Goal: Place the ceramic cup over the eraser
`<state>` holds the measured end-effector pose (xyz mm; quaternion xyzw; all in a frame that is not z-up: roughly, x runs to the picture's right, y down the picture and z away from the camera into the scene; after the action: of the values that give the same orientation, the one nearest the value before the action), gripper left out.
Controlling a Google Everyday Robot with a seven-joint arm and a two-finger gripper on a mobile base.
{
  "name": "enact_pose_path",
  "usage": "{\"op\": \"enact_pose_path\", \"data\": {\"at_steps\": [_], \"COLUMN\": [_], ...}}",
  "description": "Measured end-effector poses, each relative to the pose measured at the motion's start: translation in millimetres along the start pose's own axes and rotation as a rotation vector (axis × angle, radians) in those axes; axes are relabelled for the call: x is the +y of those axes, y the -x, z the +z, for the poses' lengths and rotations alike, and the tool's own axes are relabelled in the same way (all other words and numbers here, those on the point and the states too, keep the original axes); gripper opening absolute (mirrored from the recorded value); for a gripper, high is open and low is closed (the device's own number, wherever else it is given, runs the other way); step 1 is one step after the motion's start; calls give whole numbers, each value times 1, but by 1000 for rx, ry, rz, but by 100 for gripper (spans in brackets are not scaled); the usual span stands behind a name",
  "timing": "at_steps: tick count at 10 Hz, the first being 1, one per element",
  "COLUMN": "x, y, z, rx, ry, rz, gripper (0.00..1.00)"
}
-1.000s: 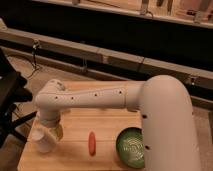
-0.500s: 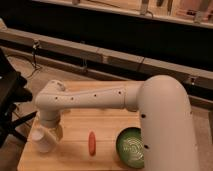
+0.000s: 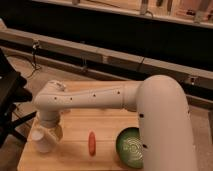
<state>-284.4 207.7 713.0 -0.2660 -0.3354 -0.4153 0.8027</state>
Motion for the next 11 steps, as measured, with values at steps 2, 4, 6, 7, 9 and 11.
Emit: {"op": "enact_pose_path", "data": {"at_steps": [2,4,6,7,9,11], "x": [-17,-30,-36,-38,-38,-38], "y": [13,22,26,27,26,26], "z": [7,14,25,29,36,41], "rx": [7,12,16,20,36,41], "ry": [-4,-6,9,21,49,69], "rz": [-97,-158,-190,-197,-190,-188], "gripper": [80,80,80,78,59,41]}}
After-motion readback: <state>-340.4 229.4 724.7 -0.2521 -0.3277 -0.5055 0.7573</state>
